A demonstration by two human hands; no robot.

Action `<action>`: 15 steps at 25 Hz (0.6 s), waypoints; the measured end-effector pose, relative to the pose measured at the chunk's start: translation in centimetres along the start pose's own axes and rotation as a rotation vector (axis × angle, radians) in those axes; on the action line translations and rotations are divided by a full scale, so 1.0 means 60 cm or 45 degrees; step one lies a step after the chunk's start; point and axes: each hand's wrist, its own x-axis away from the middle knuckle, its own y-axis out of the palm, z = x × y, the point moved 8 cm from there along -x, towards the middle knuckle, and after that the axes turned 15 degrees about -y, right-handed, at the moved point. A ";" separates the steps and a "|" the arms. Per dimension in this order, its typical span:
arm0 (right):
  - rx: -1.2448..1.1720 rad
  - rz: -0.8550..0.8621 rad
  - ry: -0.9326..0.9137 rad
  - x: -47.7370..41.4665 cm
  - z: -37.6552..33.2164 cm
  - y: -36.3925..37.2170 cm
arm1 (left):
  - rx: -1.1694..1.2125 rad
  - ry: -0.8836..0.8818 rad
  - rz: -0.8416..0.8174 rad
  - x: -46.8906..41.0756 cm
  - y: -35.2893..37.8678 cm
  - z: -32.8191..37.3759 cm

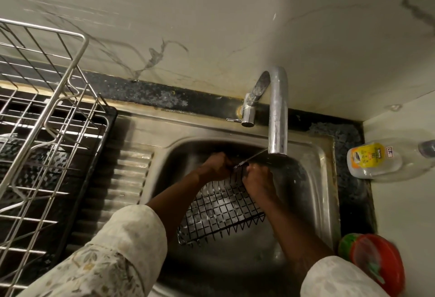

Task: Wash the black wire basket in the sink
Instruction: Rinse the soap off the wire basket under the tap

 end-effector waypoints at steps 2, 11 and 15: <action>0.000 0.021 0.012 0.000 0.004 -0.003 | 0.009 0.002 0.023 0.002 -0.002 0.000; 0.070 0.046 -0.206 -0.004 -0.023 0.004 | -0.003 0.068 0.026 0.009 0.000 -0.013; 0.087 -0.039 -0.408 -0.013 -0.048 0.012 | 0.004 0.152 0.071 0.014 -0.008 0.014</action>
